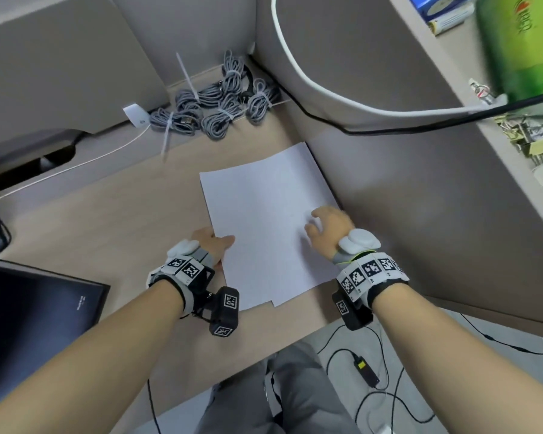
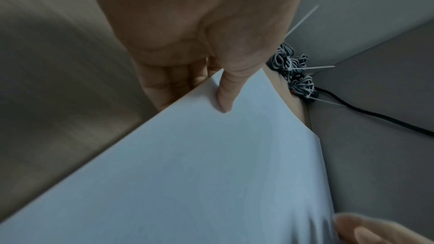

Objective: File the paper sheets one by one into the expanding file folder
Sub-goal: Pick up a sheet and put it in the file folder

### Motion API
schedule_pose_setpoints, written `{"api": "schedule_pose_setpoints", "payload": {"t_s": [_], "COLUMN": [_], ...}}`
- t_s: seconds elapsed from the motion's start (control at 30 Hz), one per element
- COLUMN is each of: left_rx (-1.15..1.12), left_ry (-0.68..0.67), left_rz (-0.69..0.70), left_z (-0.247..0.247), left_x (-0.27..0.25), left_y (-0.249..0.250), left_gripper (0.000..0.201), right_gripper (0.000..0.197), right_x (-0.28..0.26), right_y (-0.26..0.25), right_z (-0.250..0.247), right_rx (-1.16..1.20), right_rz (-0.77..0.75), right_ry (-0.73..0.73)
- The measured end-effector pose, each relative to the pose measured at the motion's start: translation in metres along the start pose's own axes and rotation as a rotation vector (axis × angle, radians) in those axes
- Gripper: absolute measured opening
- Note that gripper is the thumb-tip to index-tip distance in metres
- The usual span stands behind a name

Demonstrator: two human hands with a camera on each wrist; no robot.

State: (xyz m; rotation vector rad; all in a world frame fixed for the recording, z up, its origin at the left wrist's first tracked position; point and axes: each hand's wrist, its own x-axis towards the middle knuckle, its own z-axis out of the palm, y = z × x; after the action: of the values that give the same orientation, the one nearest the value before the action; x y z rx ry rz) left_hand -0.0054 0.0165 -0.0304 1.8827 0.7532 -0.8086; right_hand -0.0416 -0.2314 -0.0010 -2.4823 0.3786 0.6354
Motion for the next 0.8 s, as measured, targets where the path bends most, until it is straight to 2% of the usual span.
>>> {"api": "schedule_pose_setpoints", "payload": {"t_s": [0.13, 0.37, 0.47, 0.6, 0.7, 0.8], "left_rx": [0.018, 0.096, 0.149, 0.201, 0.164, 0.102], "left_ry": [0.042, 0.061, 0.057, 0.016, 0.038, 0.041], "left_rz": [-0.010, 0.052, 0.026, 0.017, 0.021, -0.042], "left_z": [-0.010, -0.014, -0.016, -0.019, -0.016, -0.014], "left_x": [0.002, 0.005, 0.010, 0.004, -0.004, -0.005], "left_y": [0.004, 0.004, 0.003, 0.004, 0.008, 0.013], "left_gripper": [0.022, 0.029, 0.034, 0.031, 0.025, 0.034], "right_gripper": [0.043, 0.049, 0.044, 0.035, 0.012, 0.024], "right_x": [0.006, 0.011, 0.016, 0.022, 0.022, 0.019], "right_y": [0.005, -0.006, -0.007, -0.008, -0.013, -0.022], "right_z": [-0.005, 0.002, 0.002, -0.001, 0.003, 0.007], "right_rx": [0.072, 0.170, 0.211, 0.350, 0.329, 0.282], "right_rz": [0.135, 0.210, 0.251, 0.288, 0.290, 0.276], "right_ry": [-0.002, -0.044, -0.029, -0.032, -0.115, -0.147]}}
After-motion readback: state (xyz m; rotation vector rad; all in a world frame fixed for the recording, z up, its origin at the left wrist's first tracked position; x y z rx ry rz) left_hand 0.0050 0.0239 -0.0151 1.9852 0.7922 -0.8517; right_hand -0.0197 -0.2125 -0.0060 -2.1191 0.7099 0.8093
